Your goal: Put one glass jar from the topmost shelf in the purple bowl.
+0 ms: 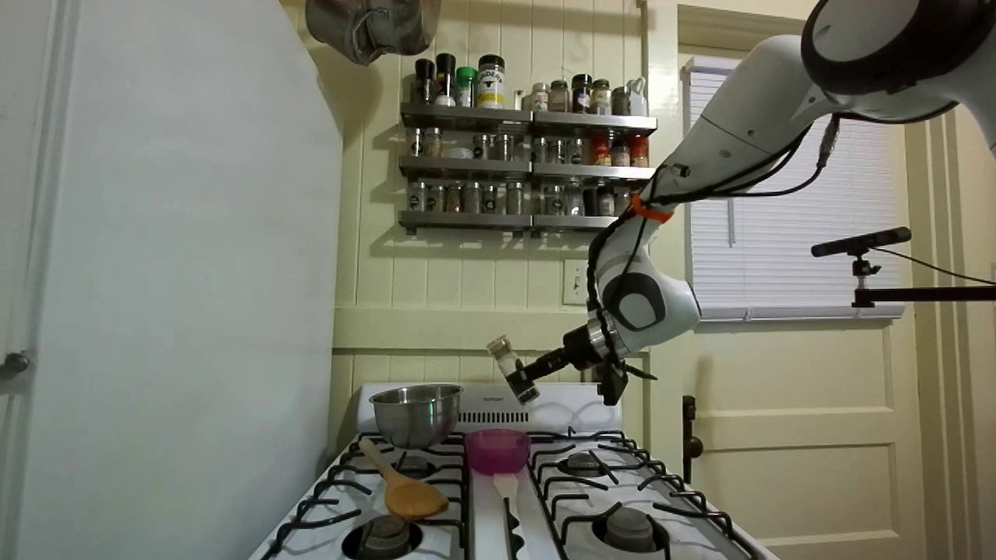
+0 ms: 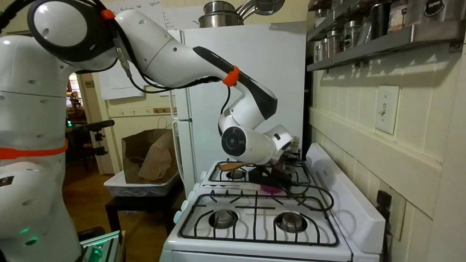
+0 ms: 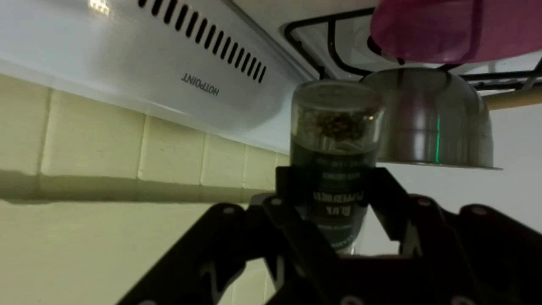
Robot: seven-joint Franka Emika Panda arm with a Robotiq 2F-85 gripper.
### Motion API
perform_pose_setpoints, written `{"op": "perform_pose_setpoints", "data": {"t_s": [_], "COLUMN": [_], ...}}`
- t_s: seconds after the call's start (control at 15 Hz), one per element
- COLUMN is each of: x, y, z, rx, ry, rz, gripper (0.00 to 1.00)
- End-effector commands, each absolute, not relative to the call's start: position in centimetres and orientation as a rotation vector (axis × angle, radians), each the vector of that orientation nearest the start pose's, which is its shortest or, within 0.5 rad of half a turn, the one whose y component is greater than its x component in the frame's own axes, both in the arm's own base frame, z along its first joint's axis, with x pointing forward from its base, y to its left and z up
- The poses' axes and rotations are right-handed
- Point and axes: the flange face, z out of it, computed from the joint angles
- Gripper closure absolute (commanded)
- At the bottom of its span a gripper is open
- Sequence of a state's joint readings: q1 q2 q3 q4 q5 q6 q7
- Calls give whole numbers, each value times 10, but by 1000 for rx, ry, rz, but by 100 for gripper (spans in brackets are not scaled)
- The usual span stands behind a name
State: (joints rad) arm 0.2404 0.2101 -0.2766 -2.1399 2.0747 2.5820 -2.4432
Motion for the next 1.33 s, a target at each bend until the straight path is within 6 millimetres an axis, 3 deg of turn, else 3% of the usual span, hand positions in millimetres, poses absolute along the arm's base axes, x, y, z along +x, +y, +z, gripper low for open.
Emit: {"op": "perform_pose_setpoints", "data": {"t_s": [0.0,0.13,0.2,0.8,1.27], "x": [568,567,567,582,591], "y": [-37,-41,-42,-62,-60], "z": [311,303,303,253,233], "rx": [-2405,-2416,-2416,-2235,-2084], "ry": [-722,-708,-706,-854,-934], "rz": [-1535,-1521,-1520,-1669,-1704], "gripper": [50,50,75,75,75]}}
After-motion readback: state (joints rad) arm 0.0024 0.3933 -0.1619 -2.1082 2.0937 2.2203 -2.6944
